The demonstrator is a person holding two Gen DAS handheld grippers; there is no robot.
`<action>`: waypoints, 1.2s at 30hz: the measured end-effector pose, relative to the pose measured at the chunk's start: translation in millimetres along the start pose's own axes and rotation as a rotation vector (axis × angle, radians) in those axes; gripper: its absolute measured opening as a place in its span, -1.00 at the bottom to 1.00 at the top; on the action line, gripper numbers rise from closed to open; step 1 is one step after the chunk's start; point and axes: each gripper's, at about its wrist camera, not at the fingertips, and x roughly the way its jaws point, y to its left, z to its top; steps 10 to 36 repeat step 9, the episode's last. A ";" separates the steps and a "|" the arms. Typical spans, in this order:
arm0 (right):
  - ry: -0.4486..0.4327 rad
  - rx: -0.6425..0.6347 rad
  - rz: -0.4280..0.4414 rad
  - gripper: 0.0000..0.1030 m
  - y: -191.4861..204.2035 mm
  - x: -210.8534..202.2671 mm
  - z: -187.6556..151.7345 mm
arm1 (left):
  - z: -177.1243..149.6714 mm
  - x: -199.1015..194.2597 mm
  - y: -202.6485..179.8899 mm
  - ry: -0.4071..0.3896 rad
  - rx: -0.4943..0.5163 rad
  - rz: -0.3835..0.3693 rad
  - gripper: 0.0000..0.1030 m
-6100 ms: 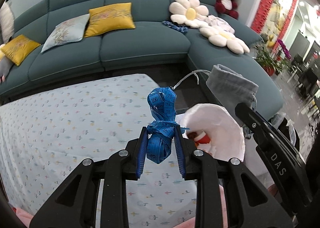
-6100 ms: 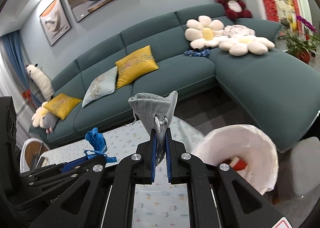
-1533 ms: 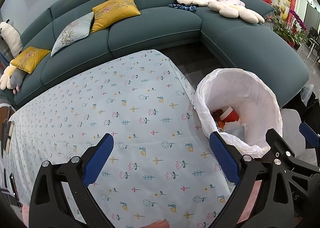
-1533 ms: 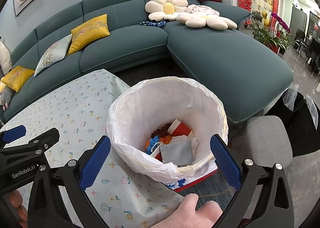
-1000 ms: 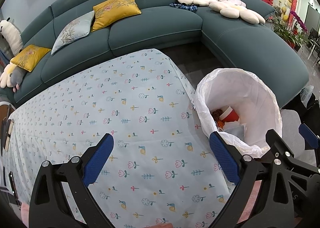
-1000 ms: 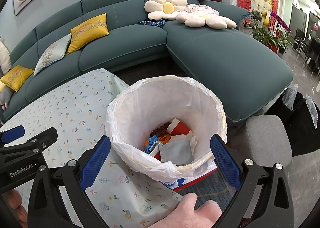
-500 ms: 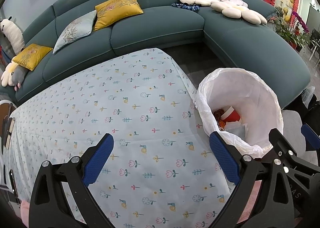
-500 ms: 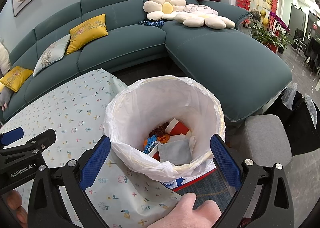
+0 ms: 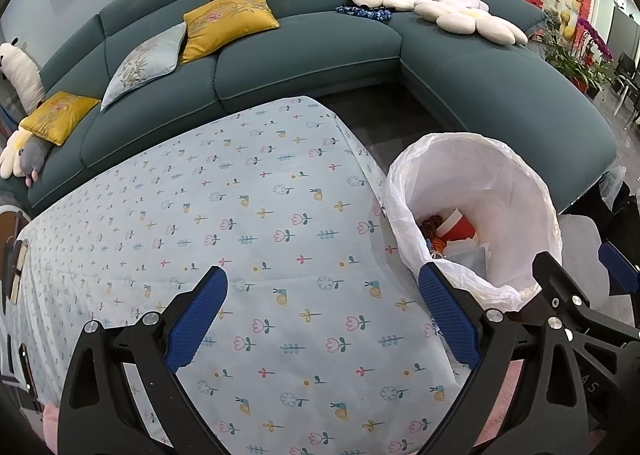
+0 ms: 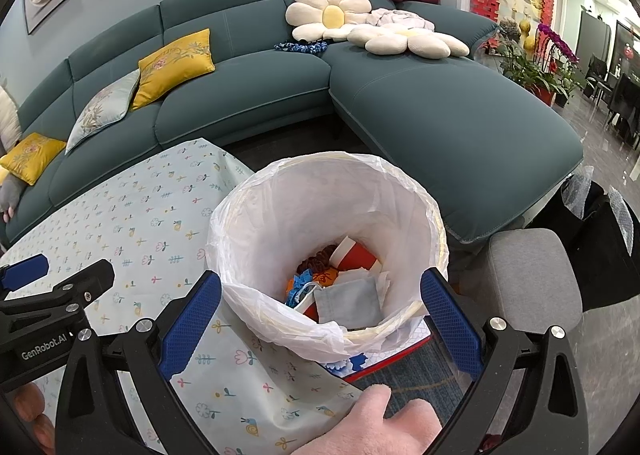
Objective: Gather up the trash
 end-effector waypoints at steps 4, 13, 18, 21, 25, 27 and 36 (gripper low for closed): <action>-0.002 0.005 -0.007 0.86 -3.6 -3.3 -1.6 | -0.3 -1.6 -2.4 -0.005 0.005 -0.004 0.79; -0.001 0.011 -0.014 0.86 -6.9 -6.5 -1.2 | -0.8 -0.9 -5.4 -0.002 0.023 -0.012 0.79; -0.001 0.011 -0.014 0.86 -6.9 -6.5 -1.2 | -0.8 -0.9 -5.4 -0.002 0.023 -0.012 0.79; -0.001 0.011 -0.014 0.86 -6.9 -6.5 -1.2 | -0.8 -0.9 -5.4 -0.002 0.023 -0.012 0.79; -0.001 0.011 -0.014 0.86 -6.9 -6.5 -1.2 | -0.8 -0.9 -5.4 -0.002 0.023 -0.012 0.79; -0.001 0.011 -0.014 0.86 -6.9 -6.5 -1.2 | -0.8 -0.9 -5.4 -0.002 0.023 -0.012 0.79; -0.001 0.011 -0.014 0.86 -6.9 -6.5 -1.2 | -0.8 -0.9 -5.4 -0.002 0.023 -0.012 0.79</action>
